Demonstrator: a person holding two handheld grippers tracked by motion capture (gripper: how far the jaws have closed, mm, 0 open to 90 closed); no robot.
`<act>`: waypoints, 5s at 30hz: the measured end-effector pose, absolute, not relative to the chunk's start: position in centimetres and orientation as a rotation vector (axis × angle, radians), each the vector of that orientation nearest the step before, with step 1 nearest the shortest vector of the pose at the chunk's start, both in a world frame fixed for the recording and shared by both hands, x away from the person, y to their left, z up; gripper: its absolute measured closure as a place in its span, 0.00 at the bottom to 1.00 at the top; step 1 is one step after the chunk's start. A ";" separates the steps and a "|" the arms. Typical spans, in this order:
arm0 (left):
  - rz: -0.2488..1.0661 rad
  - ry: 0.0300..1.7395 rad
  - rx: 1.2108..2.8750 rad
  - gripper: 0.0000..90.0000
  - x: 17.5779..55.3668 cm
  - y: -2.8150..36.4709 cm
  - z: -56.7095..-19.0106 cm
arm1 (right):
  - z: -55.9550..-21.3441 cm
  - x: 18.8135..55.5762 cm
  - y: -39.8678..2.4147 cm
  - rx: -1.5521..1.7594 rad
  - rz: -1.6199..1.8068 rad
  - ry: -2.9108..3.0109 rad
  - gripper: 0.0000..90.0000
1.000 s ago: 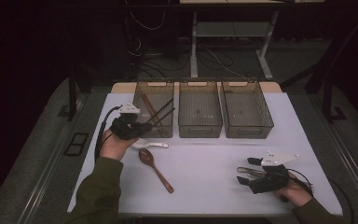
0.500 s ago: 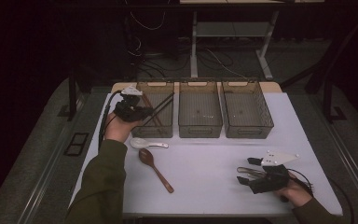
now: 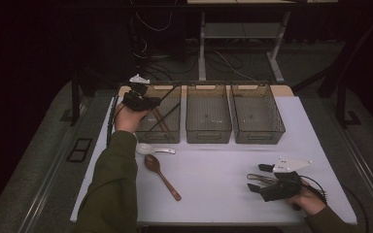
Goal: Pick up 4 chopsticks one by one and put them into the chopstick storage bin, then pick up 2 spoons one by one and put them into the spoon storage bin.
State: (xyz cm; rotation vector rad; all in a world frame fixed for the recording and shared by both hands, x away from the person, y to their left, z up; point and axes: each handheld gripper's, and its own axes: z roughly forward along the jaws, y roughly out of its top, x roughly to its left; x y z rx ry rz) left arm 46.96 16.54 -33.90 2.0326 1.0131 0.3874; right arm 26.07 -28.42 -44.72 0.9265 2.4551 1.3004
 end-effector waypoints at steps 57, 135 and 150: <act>0.347 0.979 2.005 0.46 42.5 17.2 -35.6 | -44.8 26.0 -28.4 0.925 1.299 2.459 0.17; 0.071 0.708 2.288 0.99 26.4 12.8 -44.3 | -44.7 25.9 -28.2 0.919 1.292 2.459 0.17; 0.102 0.669 2.289 0.99 28.6 10.7 -44.5 | -44.8 25.9 -28.1 0.918 1.281 2.467 0.17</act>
